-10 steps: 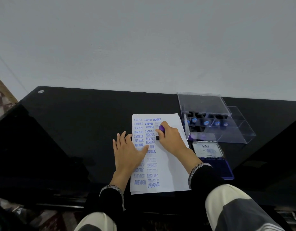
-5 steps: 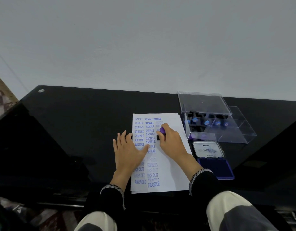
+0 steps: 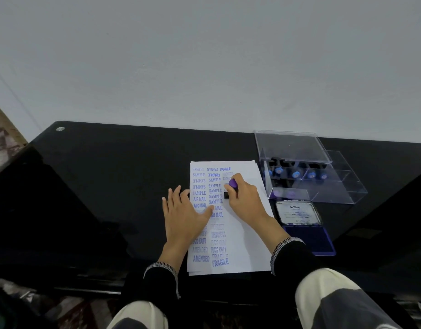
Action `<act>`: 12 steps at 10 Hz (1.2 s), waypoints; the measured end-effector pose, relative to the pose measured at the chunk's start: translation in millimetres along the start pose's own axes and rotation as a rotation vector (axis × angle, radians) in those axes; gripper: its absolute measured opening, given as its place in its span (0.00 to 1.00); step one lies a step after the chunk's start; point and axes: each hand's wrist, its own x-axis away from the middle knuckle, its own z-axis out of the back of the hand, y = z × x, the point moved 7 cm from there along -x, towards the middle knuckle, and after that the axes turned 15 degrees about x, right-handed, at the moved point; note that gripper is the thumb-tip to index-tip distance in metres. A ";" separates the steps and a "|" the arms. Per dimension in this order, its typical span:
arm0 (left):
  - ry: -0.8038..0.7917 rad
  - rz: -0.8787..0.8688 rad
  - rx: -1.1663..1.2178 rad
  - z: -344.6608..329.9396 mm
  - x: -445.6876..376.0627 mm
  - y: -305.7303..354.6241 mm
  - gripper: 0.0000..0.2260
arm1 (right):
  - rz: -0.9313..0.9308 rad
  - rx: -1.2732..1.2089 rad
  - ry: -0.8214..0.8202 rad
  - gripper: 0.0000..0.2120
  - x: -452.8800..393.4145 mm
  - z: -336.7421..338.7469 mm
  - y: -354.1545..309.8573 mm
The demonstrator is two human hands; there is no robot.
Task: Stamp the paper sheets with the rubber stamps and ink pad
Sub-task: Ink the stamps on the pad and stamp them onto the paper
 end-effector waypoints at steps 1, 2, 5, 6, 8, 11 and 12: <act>0.006 -0.008 0.003 0.7 0.7 0.5 0.38 | 0.027 0.041 -0.004 0.06 0.2 -0.1 -1.7; 0.017 -0.019 0.010 1.6 1.5 0.8 0.37 | 0.058 0.097 -0.009 0.06 0.2 -0.2 -3.7; 0.008 -0.008 -0.001 0.1 0.2 0.1 0.37 | 0.072 0.137 -0.008 0.06 0.2 -0.8 -4.1; 0.012 -0.009 0.008 0.9 0.6 0.5 0.37 | 0.086 0.181 0.005 0.06 1.5 -3.1 -4.9; 0.005 0.000 0.003 0.3 0.8 -0.4 0.37 | 0.071 0.137 0.006 0.06 2.1 -3.6 -3.1; 0.005 -0.010 -0.026 -0.2 -0.1 1.0 0.37 | 0.072 0.065 0.038 0.06 4.7 -0.2 -2.2; 0.006 -0.017 -0.036 -0.5 -0.5 1.6 0.38 | 0.079 0.041 0.034 0.06 5.4 2.9 -2.5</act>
